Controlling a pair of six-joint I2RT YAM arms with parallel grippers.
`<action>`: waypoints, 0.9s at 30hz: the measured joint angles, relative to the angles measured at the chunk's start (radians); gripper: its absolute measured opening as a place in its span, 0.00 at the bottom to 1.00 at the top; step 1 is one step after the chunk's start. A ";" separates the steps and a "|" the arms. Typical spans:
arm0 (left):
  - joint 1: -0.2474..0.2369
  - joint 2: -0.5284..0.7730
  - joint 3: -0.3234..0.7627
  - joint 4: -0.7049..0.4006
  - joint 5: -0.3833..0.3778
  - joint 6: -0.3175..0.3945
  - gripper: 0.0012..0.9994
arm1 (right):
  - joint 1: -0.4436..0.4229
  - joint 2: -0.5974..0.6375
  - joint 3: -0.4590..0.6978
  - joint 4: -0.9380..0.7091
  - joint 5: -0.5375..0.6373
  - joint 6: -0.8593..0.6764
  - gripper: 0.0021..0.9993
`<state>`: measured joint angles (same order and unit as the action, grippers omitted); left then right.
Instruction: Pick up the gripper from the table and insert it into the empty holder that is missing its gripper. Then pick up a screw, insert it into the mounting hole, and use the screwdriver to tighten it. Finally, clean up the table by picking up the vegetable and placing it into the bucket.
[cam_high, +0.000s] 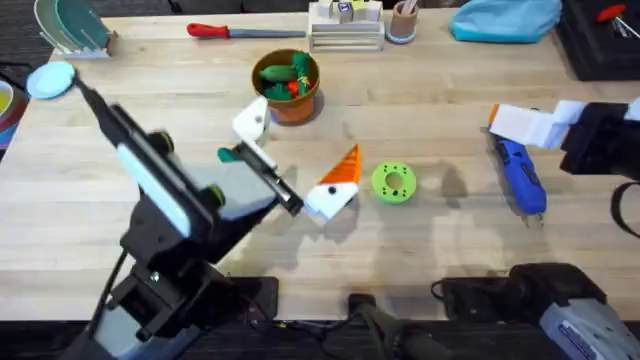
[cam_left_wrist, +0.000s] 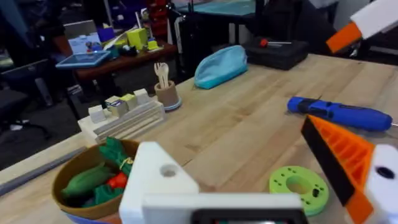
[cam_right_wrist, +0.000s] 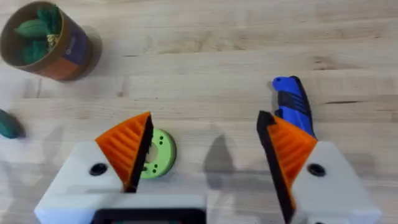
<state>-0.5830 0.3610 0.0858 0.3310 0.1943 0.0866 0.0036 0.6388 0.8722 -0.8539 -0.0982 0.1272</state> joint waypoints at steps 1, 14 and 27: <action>-0.002 -0.031 -0.019 -0.005 0.001 -0.004 0.99 | 0.000 0.000 0.000 0.000 0.000 0.000 0.99; -0.003 -0.333 -0.080 -0.335 0.013 -0.073 0.99 | 0.000 0.000 0.000 0.000 0.000 0.000 0.99; -0.003 -0.355 -0.080 -0.395 0.024 -0.087 0.99 | 0.000 0.000 0.000 0.000 0.000 0.000 0.99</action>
<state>-0.5858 0.0063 0.0059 -0.0635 0.2180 -0.0008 0.0036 0.6388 0.8722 -0.8539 -0.0982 0.1270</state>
